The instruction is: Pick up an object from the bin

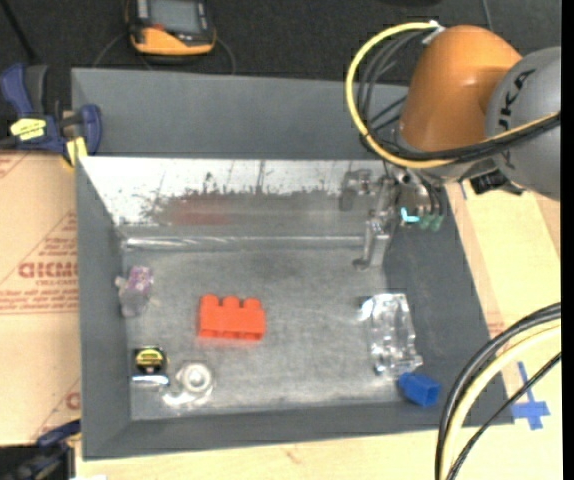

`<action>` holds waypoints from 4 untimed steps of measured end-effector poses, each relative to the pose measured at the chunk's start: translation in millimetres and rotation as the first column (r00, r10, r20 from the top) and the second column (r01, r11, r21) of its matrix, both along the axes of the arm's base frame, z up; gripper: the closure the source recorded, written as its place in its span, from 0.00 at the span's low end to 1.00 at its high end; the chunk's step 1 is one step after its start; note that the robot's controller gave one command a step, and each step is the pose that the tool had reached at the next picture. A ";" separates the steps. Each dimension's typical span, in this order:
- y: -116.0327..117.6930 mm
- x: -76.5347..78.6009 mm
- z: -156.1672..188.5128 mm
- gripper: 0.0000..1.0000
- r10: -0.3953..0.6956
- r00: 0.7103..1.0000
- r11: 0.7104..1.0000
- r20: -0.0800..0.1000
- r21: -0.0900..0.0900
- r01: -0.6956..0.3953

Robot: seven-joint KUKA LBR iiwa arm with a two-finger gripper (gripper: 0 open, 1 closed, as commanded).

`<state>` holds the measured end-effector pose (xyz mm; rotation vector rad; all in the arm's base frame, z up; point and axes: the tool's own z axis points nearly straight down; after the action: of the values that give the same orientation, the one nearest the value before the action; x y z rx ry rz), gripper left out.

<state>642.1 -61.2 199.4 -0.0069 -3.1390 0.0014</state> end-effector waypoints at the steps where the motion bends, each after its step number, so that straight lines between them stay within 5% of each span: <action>1: -99.0 -34.9 -38.7 0.00 -0.199 0.980 0.980 0.004 -0.001 0.199; 2: -99.1 -69.7 -121.8 0.00 0.118 0.993 0.993 0.008 0.002 -0.118; 3: -101.7 -61.3 -113.8 1.00 0.118 0.992 0.993 0.040 -0.011 -0.118; 4: -100.6 -92.6 -39.4 1.00 0.058 0.998 0.998 0.015 -0.002 -0.058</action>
Offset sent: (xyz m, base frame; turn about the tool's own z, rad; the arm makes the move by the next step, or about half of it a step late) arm -0.0344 -0.0950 -0.0383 0.1973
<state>549.5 -161.8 160.0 0.0850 -3.1525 0.0033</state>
